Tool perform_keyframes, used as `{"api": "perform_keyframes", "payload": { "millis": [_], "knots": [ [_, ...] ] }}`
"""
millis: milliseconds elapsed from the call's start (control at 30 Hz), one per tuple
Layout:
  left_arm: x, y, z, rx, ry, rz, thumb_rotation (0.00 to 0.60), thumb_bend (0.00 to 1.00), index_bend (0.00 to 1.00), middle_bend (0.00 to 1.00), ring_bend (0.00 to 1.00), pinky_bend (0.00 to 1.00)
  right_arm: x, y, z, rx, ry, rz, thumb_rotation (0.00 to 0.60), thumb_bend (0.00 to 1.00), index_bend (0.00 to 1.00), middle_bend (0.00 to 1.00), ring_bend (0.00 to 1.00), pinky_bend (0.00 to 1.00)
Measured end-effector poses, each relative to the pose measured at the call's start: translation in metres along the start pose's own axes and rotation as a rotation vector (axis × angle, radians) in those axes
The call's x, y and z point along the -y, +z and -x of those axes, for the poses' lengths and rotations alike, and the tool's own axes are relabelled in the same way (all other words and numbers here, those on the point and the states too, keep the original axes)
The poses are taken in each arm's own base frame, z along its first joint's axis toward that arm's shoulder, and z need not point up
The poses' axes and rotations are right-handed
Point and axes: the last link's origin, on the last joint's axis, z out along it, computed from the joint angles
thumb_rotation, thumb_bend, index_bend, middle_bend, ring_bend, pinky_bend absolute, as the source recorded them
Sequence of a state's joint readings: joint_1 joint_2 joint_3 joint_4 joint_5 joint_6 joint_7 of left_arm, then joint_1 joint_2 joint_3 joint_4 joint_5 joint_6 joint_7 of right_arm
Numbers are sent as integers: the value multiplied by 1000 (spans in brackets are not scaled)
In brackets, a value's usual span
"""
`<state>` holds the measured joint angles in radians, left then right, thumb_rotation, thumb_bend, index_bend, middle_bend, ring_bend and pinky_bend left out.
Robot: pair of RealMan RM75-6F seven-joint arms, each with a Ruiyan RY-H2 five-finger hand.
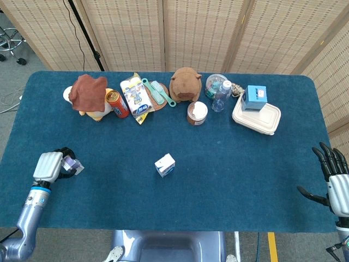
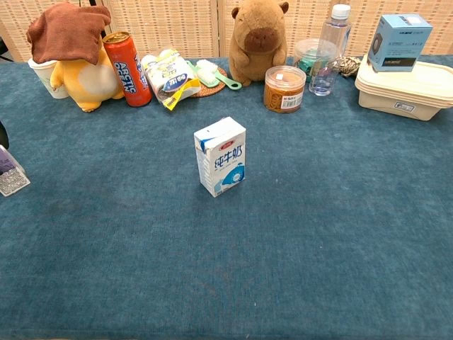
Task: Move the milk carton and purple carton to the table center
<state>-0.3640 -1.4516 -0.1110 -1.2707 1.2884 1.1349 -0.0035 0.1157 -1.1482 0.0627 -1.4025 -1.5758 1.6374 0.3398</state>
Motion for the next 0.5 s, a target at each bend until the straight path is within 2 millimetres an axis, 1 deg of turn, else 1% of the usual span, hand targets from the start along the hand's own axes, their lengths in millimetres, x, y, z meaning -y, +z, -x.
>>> {"api": "perform_keyframes", "payload": {
  "millis": [133,267,400,500],
  "knots": [
    [-7,-2,-5,-23,-16,47,600,431,509,416,487,649,0,0,0,1,-2,3,600,0,0,0,0,0],
    [-18,-7,-11,-57,8,131,600,431,509,416,487,649,-1,0,1,8,-3,7,600,0,0,0,0,0],
    [-35,-12,-20,-96,15,249,600,425,509,417,486,649,-1,1,3,10,-3,8,600,0,0,0,0,0],
    [-52,-11,-27,-125,23,355,600,422,509,418,479,649,0,1,4,15,-4,5,600,0,0,0,0,0]
  ]
}}
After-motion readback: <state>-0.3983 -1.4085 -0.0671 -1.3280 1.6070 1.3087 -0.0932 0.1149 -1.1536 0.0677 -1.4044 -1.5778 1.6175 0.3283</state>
